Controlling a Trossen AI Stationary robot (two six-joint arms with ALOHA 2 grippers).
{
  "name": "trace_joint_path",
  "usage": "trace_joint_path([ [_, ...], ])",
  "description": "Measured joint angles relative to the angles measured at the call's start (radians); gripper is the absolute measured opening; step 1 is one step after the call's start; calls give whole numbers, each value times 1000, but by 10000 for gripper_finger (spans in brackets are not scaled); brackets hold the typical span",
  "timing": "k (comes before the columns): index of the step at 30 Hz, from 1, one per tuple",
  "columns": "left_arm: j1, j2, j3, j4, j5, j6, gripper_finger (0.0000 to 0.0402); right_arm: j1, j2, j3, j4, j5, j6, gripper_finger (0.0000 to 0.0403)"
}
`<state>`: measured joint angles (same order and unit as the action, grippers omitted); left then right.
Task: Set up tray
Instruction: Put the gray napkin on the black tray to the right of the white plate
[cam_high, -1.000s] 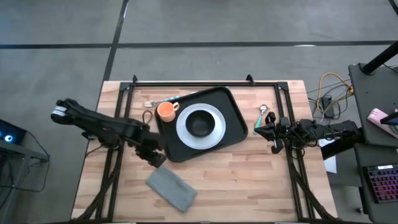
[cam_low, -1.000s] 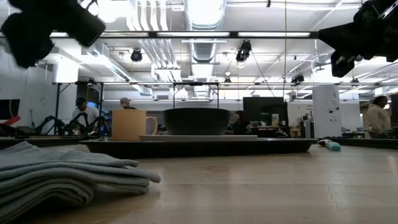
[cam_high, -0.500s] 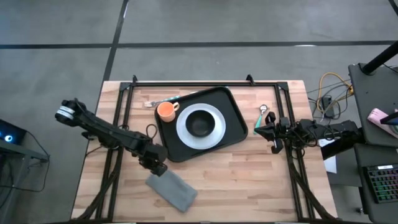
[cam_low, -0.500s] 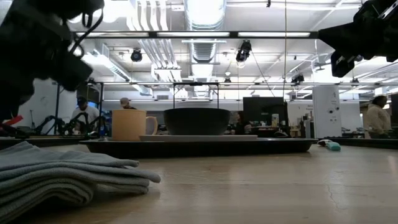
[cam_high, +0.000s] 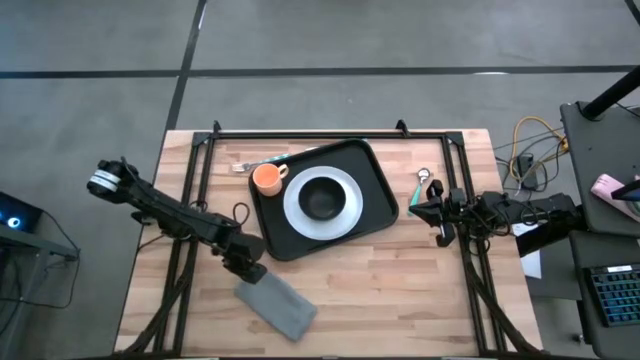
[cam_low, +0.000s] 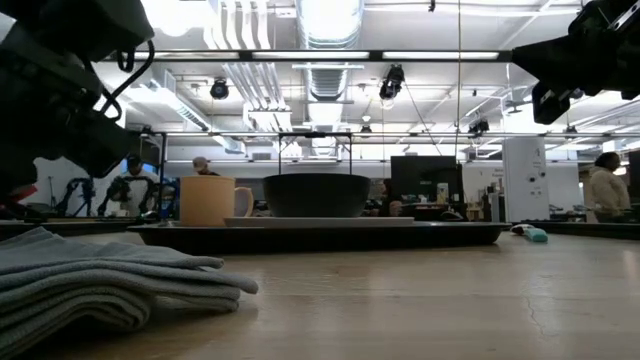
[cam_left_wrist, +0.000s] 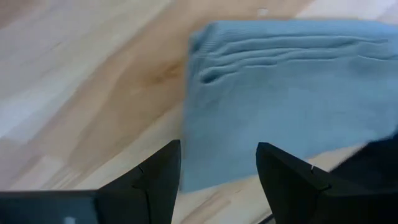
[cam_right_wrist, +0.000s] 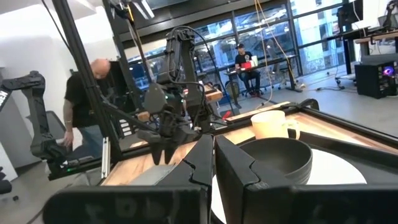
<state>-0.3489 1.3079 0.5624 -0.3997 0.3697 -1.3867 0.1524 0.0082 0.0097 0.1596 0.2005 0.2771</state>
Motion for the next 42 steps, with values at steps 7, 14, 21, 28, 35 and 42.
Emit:
trace_joint_path([
  [7, 0, 35, -17, -38, -5, 47, 189, 0, 0, 0, 0, 1, 0, 8],
  [14, 1, 69, -19, 1, 6, 47, 189, 0, 0, 3, 2, 1, 2, 8],
  [21, 0, 117, -20, 78, 15, 40, 189, 0, 0, 17, 2, 1, 0, 8],
  [28, -6, 184, -19, 187, 16, 56, 179, 0, 0, 19, 2, 4, -54, 8],
  [35, -30, 261, -17, 239, 32, 77, 87, 0, 0, 19, 2, 9, -53, 8],
  [42, -32, 286, -19, 303, 71, 182, 5, 0, 0, 19, 3, 11, -53, 8],
])
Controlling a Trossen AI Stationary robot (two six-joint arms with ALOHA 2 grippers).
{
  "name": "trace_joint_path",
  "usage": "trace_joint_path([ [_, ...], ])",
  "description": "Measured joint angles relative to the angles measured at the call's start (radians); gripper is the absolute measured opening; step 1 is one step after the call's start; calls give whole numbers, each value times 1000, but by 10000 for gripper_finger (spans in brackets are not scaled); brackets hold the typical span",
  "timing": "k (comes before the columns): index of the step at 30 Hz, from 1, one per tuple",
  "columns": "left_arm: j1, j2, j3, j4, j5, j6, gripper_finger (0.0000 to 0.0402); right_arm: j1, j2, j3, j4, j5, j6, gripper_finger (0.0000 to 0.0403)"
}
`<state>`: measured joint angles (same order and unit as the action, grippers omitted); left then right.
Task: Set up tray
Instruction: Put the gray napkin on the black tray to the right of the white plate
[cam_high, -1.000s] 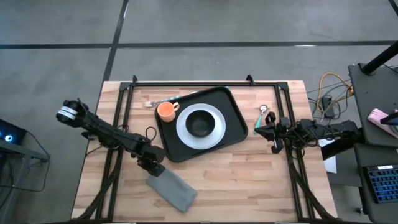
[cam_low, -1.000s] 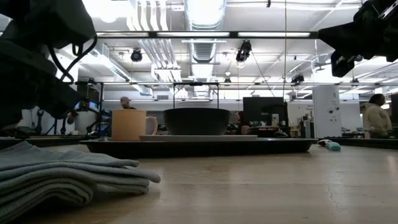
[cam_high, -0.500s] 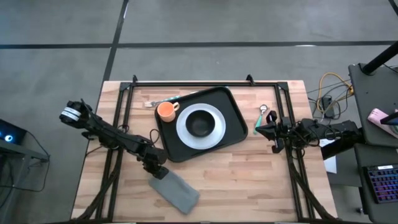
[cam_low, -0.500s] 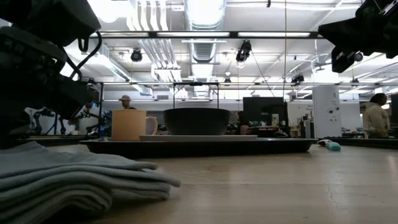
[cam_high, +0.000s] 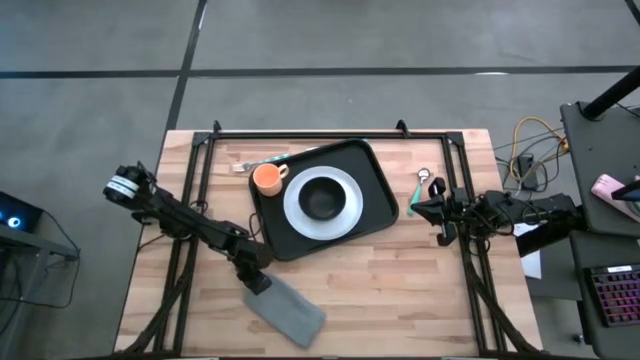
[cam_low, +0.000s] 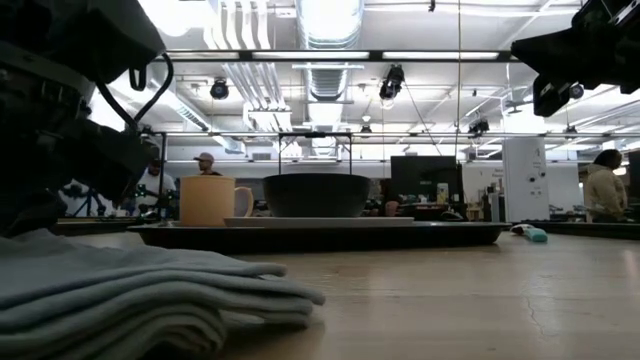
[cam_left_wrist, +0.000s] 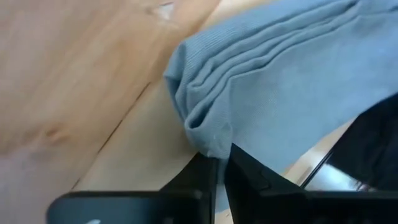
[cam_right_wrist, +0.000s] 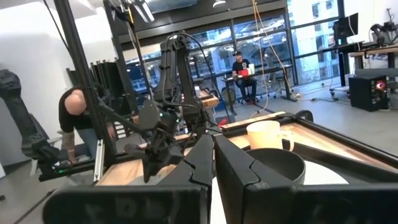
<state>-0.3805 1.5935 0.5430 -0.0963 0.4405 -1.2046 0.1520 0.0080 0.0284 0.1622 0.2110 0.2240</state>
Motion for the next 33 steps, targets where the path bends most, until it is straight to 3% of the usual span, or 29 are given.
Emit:
trace_joint_path([
  [8, -2, -96, -6, 34, 128, 50, 1, 0, 2, 42, 4, 3, 1, 8],
  [12, 0, -197, 0, 69, 131, 33, 1, 0, 5, 115, -11, 87, 28, 9],
  [16, 3, -278, -3, 56, 129, 2, 1, 0, 22, 215, -148, 163, 0, 22],
  [23, 19, -352, -2, 55, 52, -9, 0, 0, 139, 363, -428, 174, 22, 91],
  [33, 68, -437, 12, 68, -6, -12, 0, 0, 426, 487, -446, 150, -43, 222],
])
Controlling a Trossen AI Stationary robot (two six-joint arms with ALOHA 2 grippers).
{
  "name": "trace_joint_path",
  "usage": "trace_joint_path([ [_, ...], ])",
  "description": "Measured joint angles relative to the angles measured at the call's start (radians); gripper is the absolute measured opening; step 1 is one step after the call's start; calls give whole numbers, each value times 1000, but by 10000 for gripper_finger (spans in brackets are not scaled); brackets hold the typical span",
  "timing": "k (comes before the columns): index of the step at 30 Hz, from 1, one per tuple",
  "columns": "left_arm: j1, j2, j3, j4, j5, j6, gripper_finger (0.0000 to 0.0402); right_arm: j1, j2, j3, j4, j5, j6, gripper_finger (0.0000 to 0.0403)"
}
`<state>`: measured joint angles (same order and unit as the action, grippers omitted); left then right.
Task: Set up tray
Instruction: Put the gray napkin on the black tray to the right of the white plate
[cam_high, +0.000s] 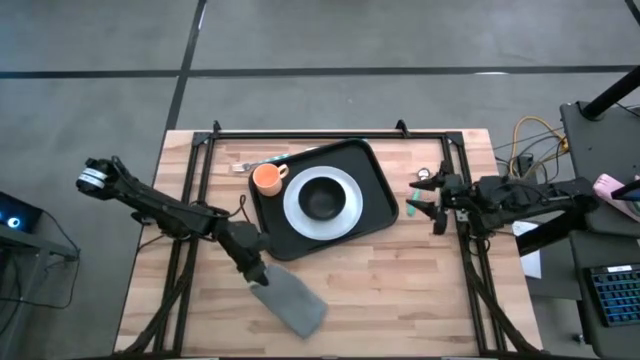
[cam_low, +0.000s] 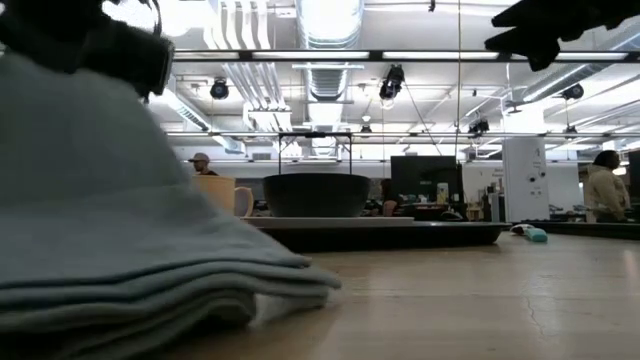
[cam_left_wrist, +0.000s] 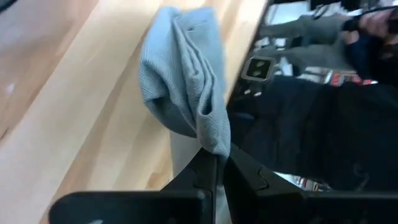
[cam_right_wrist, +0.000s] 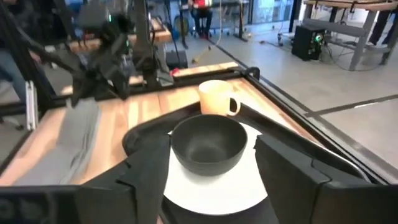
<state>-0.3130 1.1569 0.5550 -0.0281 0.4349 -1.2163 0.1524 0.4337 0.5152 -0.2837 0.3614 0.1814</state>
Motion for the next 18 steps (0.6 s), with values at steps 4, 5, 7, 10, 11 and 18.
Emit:
trace_joint_path([
  [4, 1, -19, 25, 1, -28, 2, 0, 0, 77, 33, 11, 0, -5, 247],
  [5, 1, -19, 32, 0, -40, 2, 0, 0, 93, 39, 19, -3, -3, 251],
  [7, 0, -18, 49, 3, -73, 4, 0, 2, 123, 51, 43, -28, -1, 257],
  [10, 3, -13, 74, 26, -138, 7, 0, 2, 163, 68, 55, -93, -2, 263],
  [11, 6, -13, 84, 25, -165, -4, 0, 2, 176, 76, 55, -110, -3, 265],
  [18, 7, -13, 191, 24, -261, -33, 0, 17, 239, 143, 60, -179, -55, 264],
])
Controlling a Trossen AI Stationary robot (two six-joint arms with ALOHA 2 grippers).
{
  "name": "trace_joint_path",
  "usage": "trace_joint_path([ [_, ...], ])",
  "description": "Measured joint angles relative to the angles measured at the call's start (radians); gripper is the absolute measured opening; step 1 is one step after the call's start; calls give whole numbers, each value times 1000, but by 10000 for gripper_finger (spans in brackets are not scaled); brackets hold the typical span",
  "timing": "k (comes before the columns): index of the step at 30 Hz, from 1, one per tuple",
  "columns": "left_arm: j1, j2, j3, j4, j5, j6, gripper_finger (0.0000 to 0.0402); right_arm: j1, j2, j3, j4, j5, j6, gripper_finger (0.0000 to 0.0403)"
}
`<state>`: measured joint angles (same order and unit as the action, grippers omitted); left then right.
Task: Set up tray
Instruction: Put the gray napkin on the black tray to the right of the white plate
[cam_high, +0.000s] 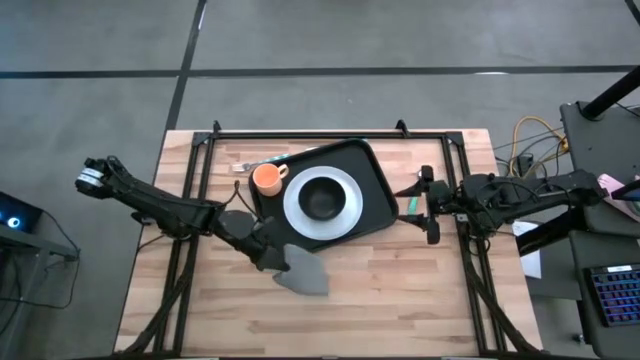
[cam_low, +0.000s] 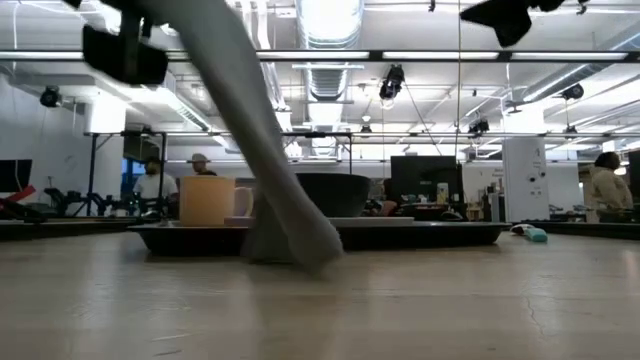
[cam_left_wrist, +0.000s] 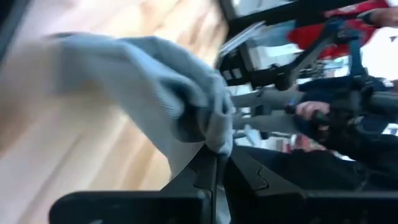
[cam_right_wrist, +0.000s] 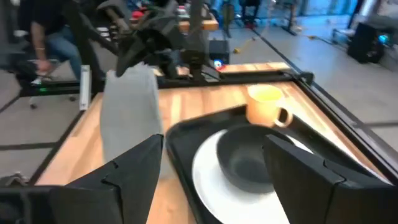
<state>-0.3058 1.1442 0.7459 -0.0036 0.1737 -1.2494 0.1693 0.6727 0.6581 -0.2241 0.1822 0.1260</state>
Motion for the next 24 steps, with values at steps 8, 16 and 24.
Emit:
trace_joint_path([
  [8, -1, 0, 168, 1, -112, 45, 0, 78, 68, 106, 6, -36, -81, 251],
  [16, 5, 3, 281, 0, -341, 63, 0, 134, 177, 188, 4, 90, -139, 284],
  [24, 6, 3, 304, 28, -474, 84, 0, 146, 291, 271, 5, 79, -122, 320],
])
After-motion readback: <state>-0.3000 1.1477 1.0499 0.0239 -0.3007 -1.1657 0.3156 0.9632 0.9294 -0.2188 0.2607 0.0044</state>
